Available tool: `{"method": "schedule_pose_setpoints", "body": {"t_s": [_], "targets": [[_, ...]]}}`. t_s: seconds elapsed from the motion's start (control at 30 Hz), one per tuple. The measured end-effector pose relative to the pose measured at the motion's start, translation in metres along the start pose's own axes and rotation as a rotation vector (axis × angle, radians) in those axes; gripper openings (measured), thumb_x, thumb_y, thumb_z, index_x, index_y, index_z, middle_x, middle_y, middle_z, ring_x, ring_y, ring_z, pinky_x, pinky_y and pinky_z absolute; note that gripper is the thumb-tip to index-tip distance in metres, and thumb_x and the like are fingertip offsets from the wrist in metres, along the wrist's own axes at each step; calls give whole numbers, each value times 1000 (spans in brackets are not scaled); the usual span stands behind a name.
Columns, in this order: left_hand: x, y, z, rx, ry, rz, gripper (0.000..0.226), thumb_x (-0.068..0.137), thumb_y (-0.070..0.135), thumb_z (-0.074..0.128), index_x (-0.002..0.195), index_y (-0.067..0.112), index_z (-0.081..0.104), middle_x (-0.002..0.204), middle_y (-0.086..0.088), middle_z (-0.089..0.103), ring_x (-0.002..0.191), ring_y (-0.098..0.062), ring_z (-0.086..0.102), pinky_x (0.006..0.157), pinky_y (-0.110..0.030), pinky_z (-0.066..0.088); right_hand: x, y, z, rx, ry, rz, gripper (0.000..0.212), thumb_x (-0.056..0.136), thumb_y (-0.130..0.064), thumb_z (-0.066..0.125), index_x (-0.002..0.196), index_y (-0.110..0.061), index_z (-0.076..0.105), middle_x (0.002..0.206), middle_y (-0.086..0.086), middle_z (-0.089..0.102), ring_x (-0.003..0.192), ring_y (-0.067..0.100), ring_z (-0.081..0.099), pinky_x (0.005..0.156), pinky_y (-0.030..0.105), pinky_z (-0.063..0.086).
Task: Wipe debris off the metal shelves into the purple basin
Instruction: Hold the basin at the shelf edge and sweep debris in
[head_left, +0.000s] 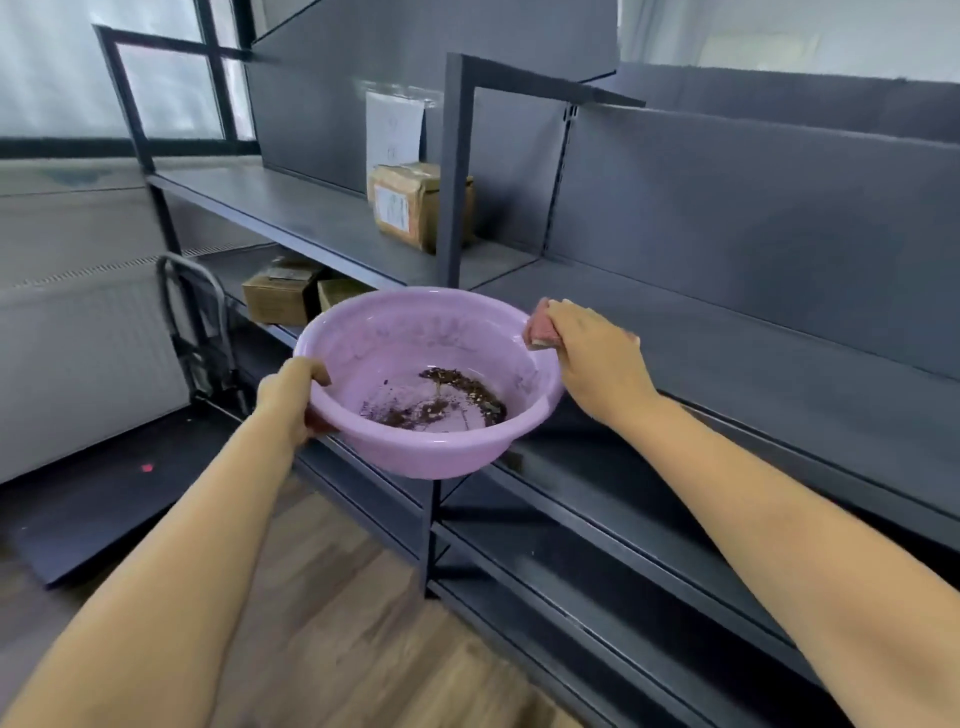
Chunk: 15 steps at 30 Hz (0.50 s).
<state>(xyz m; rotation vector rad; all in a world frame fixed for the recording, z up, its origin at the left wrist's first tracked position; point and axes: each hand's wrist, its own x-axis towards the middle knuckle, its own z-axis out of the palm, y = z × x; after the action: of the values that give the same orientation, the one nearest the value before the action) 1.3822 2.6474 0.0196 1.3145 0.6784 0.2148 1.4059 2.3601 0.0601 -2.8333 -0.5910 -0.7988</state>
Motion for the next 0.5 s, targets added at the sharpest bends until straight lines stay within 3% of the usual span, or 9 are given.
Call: {"method": "schedule_pose_setpoints", "body": {"t_s": [0.07, 0.17, 0.27, 0.37, 0.5], "targets": [[14, -18, -29, 42, 50, -21, 42, 74, 2, 48, 116, 1, 51, 80, -12, 52, 64, -28, 52, 52, -33, 46, -7, -15, 24, 24, -48, -50, 32, 91, -10, 49, 122, -18, 52, 119, 0, 57, 108, 21, 54, 73, 27, 32], [24, -50, -56, 105, 101, -60, 23, 79, -2, 48, 102, -1, 52, 72, -12, 48, 57, -28, 45, 37, -25, 43, -23, -32, 52, 122, -148, -40, 32, 88, -7, 47, 118, -15, 56, 118, 1, 57, 109, 20, 53, 74, 26, 33], [32, -90, -67, 119, 106, -130, 11, 80, -4, 48, 90, -2, 52, 79, -14, 51, 57, -27, 46, 43, -29, 44, -39, -39, 83, 142, -231, 20, 32, 88, -8, 43, 115, -18, 56, 115, -3, 56, 108, 16, 52, 68, 26, 30], [42, -137, -65, 140, 108, -216, 8, 79, -5, 49, 85, -1, 53, 74, -13, 52, 56, -27, 47, 36, -25, 46, -56, -37, 119, 137, -303, 61, 25, 89, -9, 44, 108, -19, 56, 109, -6, 56, 100, 14, 51, 64, 23, 22], [52, -196, -43, 180, 120, -311, 14, 79, -5, 51, 67, 2, 49, 70, -13, 50, 55, -28, 44, 51, -28, 40, -76, -22, 167, 144, -400, 68, 23, 86, -5, 47, 96, -25, 52, 99, -12, 55, 89, 8, 46, 61, 28, 28]]}}
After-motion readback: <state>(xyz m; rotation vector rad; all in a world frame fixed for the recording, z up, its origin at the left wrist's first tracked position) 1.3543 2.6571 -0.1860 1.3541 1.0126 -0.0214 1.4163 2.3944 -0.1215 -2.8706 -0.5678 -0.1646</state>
